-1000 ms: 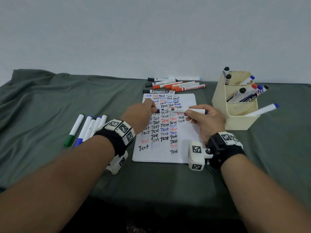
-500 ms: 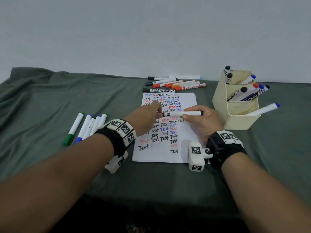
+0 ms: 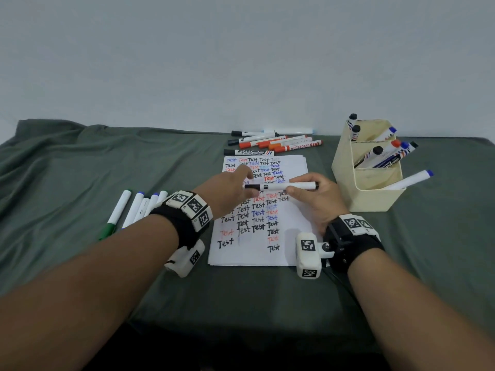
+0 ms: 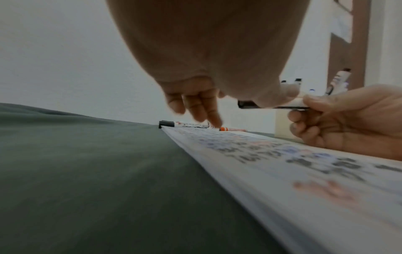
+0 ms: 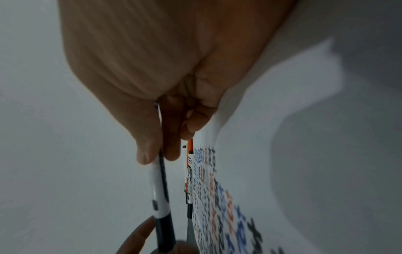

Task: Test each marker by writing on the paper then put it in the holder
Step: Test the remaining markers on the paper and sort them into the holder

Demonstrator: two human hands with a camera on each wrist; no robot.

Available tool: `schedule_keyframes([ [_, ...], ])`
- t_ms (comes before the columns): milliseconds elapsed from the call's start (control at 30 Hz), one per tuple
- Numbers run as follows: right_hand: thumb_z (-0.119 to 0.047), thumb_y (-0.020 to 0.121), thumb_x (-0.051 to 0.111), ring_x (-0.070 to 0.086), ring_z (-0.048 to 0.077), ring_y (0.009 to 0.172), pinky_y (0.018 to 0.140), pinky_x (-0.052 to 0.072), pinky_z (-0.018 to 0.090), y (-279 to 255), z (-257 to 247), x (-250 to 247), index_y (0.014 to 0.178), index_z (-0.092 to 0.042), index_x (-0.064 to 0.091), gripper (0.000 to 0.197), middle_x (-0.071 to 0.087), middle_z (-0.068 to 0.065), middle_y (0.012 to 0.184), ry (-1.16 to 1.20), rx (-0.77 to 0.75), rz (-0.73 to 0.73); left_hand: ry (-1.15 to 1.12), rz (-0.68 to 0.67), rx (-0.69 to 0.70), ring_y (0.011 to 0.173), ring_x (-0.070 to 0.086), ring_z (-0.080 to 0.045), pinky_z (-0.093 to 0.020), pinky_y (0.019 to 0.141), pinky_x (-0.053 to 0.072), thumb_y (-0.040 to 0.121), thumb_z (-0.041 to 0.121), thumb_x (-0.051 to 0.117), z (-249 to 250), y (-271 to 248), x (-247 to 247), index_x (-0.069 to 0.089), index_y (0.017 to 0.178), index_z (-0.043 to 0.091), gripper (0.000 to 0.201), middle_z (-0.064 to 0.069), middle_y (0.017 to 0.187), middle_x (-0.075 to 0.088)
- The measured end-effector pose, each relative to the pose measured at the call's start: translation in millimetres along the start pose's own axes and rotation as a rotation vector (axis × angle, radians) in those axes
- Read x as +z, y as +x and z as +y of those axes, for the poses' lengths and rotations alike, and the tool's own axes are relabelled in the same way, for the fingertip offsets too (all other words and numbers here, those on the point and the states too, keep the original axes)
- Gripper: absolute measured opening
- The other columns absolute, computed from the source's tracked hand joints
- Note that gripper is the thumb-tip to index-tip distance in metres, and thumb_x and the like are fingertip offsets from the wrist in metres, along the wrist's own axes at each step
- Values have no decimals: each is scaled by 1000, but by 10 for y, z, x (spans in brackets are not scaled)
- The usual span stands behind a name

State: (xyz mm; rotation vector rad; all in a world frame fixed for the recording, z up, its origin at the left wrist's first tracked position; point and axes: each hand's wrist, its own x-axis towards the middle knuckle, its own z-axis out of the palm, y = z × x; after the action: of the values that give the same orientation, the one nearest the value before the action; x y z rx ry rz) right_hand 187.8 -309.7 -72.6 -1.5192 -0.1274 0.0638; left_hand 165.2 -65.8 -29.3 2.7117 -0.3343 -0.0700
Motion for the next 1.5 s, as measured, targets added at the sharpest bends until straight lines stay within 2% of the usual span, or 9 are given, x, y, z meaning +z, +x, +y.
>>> schedule_keyframes([
  [67, -27, 64, 94, 66, 9, 74, 71, 55, 26, 10, 7, -8, 79, -34, 78, 24, 74, -10, 80, 31, 4, 47, 106, -29, -49, 101, 63, -25, -42, 83, 53, 79, 80, 50, -80, 59, -39, 21, 148, 24, 93, -8, 111, 64],
  [167, -17, 71, 90, 68, 12, 79, 79, 57, 36, 25, 19, -16, 78, -35, 77, 23, 75, -8, 84, 69, -5, 71, 329, -219, -235, 151, 9, -39, -62, 117, 21, 50, 106, 28, -227, 95, 13, -14, 153, 41, 129, -9, 166, 6],
  [300, 2, 83, 79, 74, 15, 83, 75, 59, 28, 21, 19, -14, 80, -33, 76, 35, 78, 1, 93, 87, -8, 111, 367, -429, -331, 146, -24, -46, -68, 116, -2, 33, 113, 19, -329, 142, 157, -32, 142, 52, 135, -10, 159, -34],
  [567, 12, 83, 75, 76, 23, 79, 71, 61, 28, -35, -224, 164, 108, -15, 50, 44, 77, 9, 82, 138, -47, 190, 340, -424, -350, 147, -25, -43, -69, 115, -4, 29, 114, 24, -383, 178, 192, -34, 137, 57, 135, -8, 160, -34],
  [733, -19, 87, 76, 75, 23, 86, 84, 62, 44, -8, -726, 324, 116, -49, 51, 48, 76, 3, 87, -80, -303, 214, 322, -466, -359, 147, -26, -42, -71, 114, -6, 29, 114, 26, -299, 161, 121, -32, 140, 57, 137, -7, 159, -36],
  [833, -25, 90, 71, 74, 17, 85, 79, 63, 36, 116, -1161, 184, 124, -67, 45, 60, 73, -1, 89, -186, -409, 307, 324, -471, -351, 147, -25, -43, -72, 113, -4, 31, 114, 25, -267, 137, 92, -31, 142, 55, 137, -8, 160, -35],
  [1267, -15, 93, 58, 66, 1, 76, 71, 57, 25, 381, -1789, -691, 124, -51, 57, 47, 68, -8, 104, -594, -420, 627, 295, -493, -353, 147, -26, -41, -71, 113, -5, 33, 113, 28, -221, 97, 31, -31, 142, 56, 136, -6, 159, -37],
  [1367, -18, 97, 57, 67, 9, 104, 95, 49, 18, 438, -1667, -681, 128, -30, 68, 35, 72, -4, 120, -799, -301, 514, 291, -492, -356, 147, -27, -41, -71, 114, -5, 36, 112, 29, -211, 99, 24, -30, 143, 55, 135, -6, 159, -37],
  [1500, -24, 100, 55, 28, 26, 150, 123, 18, 34, 485, -1575, -594, 144, -21, 58, 44, 50, 2, 154, -967, -185, 446, 292, -495, -359, 147, -27, -41, -71, 114, -5, 36, 112, 30, -205, 99, 24, -30, 143, 54, 136, -6, 159, -37],
])
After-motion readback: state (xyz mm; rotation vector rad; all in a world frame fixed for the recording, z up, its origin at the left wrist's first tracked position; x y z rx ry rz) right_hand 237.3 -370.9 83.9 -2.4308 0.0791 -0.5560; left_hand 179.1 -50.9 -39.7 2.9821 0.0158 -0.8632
